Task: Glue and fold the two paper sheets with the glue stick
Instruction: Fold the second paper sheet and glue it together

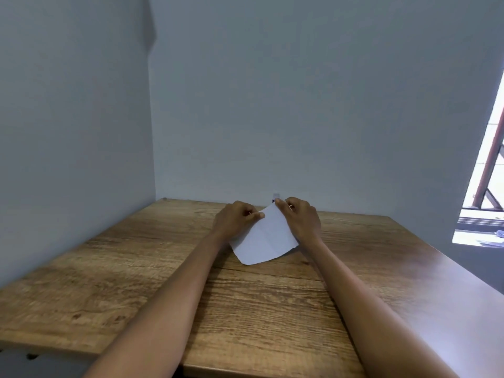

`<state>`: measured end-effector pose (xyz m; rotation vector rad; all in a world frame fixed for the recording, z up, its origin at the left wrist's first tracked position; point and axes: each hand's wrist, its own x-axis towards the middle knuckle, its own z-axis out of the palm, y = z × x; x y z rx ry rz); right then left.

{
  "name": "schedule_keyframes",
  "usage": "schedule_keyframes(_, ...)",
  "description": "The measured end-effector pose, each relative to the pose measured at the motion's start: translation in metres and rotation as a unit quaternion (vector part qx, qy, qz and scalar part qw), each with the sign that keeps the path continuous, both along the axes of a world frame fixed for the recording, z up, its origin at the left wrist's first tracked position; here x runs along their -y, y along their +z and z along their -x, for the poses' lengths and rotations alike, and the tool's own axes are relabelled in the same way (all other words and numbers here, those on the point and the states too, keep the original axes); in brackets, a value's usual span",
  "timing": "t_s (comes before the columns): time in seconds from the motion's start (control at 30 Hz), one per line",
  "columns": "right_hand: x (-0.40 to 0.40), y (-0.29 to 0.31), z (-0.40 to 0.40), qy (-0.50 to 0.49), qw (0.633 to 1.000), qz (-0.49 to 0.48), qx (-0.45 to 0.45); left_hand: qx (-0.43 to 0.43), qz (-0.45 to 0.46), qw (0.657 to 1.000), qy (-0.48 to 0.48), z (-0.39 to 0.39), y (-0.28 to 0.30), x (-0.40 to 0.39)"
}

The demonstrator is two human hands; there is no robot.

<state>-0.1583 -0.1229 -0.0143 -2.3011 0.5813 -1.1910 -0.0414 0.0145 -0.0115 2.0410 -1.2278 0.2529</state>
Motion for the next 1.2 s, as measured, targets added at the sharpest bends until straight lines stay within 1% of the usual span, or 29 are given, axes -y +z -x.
schedule_keyframes(0.1, 0.002, 0.002, 0.003, -0.015, 1.0, -0.012, -0.003, -0.07, 0.045, 0.996, -0.043, 0.001, -0.002, -0.003)
schedule_keyframes(0.2, 0.003, 0.003, 0.005, -0.025, 0.999, -0.038, 0.012, -0.097, 0.083, 0.99, -0.06, 0.002, -0.004, -0.004)
schedule_keyframes(0.33, 0.011, 0.003, 0.009, -0.024, 0.992, -0.111, 0.063, -0.113, 0.123, 0.985, -0.047, -0.003, -0.004, -0.008)
schedule_keyframes(0.43, 0.011, 0.002, 0.012, -0.011, 0.987, -0.139, 0.078, -0.133, 0.186, 0.973, -0.023, -0.004, -0.001, -0.008)
schedule_keyframes(0.47, 0.009, 0.002, 0.011, 0.008, 0.984, -0.158, 0.081, -0.136, 0.207, 0.969, -0.01, -0.004, 0.0, -0.007)
schedule_keyframes(0.53, -0.002, 0.006, 0.009, 0.088, 0.963, -0.242, 0.084, -0.137, 0.245, 0.959, 0.03, -0.003, 0.002, -0.005)
schedule_keyframes(0.57, -0.007, 0.008, 0.007, 0.135, 0.947, -0.284, 0.071, -0.134, 0.259, 0.955, 0.053, -0.003, 0.001, -0.005)
schedule_keyframes(0.6, -0.012, 0.008, 0.006, 0.175, 0.936, -0.303, 0.044, -0.133, 0.269, 0.951, 0.073, -0.002, 0.001, -0.004)
schedule_keyframes(0.7, -0.02, 0.003, 0.002, 0.246, 0.926, -0.281, -0.058, -0.134, 0.284, 0.945, 0.093, -0.002, 0.0, -0.001)
schedule_keyframes(0.77, -0.019, 0.001, 0.002, 0.257, 0.924, -0.273, -0.08, -0.132, 0.297, 0.941, 0.091, -0.003, 0.0, -0.002)
schedule_keyframes(0.83, -0.014, 0.0, 0.006, 0.253, 0.922, -0.286, -0.06, -0.13, 0.313, 0.935, 0.101, -0.007, -0.001, -0.004)
schedule_keyframes(0.93, -0.003, 0.001, 0.013, 0.231, 0.919, -0.32, -0.003, -0.129, 0.314, 0.933, 0.118, -0.011, -0.002, -0.008)
schedule_keyframes(1.0, -0.003, 0.002, 0.014, 0.233, 0.914, -0.331, 0.006, -0.125, 0.311, 0.934, 0.119, -0.01, -0.002, -0.007)
schedule_keyframes(1.07, -0.01, 0.004, 0.011, 0.252, 0.91, -0.328, -0.039, -0.116, 0.309, 0.937, 0.119, -0.006, -0.001, -0.005)
schedule_keyframes(1.13, -0.019, 0.005, 0.007, 0.276, 0.909, -0.289, -0.119, -0.112, 0.314, 0.934, 0.129, -0.004, -0.001, -0.004)
schedule_keyframes(1.17, -0.021, 0.004, 0.006, 0.282, 0.91, -0.268, -0.143, -0.116, 0.323, 0.929, 0.139, -0.004, -0.001, -0.005)
schedule_keyframes(1.2, -0.022, 0.004, 0.005, 0.284, 0.911, -0.261, -0.147, -0.122, 0.333, 0.923, 0.149, -0.005, -0.001, -0.006)
